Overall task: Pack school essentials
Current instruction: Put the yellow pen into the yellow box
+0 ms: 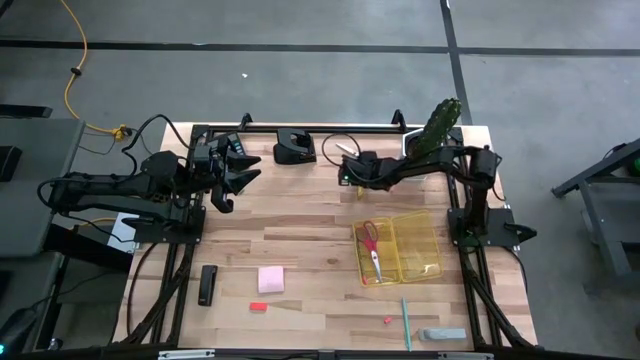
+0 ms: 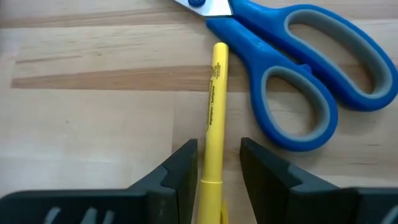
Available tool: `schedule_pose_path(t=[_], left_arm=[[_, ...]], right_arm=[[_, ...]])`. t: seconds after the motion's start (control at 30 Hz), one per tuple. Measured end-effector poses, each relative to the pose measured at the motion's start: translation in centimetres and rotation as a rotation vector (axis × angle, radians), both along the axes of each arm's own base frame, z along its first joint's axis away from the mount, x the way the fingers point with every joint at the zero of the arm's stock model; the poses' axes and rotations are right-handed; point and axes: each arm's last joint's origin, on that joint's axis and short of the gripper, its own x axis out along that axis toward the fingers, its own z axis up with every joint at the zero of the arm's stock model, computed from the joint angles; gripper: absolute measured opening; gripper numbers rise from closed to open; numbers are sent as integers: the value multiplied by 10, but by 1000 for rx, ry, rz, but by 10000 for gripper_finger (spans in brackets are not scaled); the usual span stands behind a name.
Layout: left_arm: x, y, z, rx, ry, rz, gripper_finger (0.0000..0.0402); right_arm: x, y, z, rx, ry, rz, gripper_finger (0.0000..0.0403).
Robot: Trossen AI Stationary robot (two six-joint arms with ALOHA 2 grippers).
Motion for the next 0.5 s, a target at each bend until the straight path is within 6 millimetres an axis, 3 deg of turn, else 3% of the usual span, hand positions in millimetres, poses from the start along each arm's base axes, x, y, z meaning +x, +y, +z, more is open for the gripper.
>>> schedule_pose_path(t=[0.3, 0.5], left_arm=[[0, 0, 0, 1, 1, 0, 156], [0, 0, 0, 0, 5, 0, 156]], right_arm=[[2, 14, -1, -33, 36, 32, 108], [1, 15, -2, -30, 48, 32, 50]])
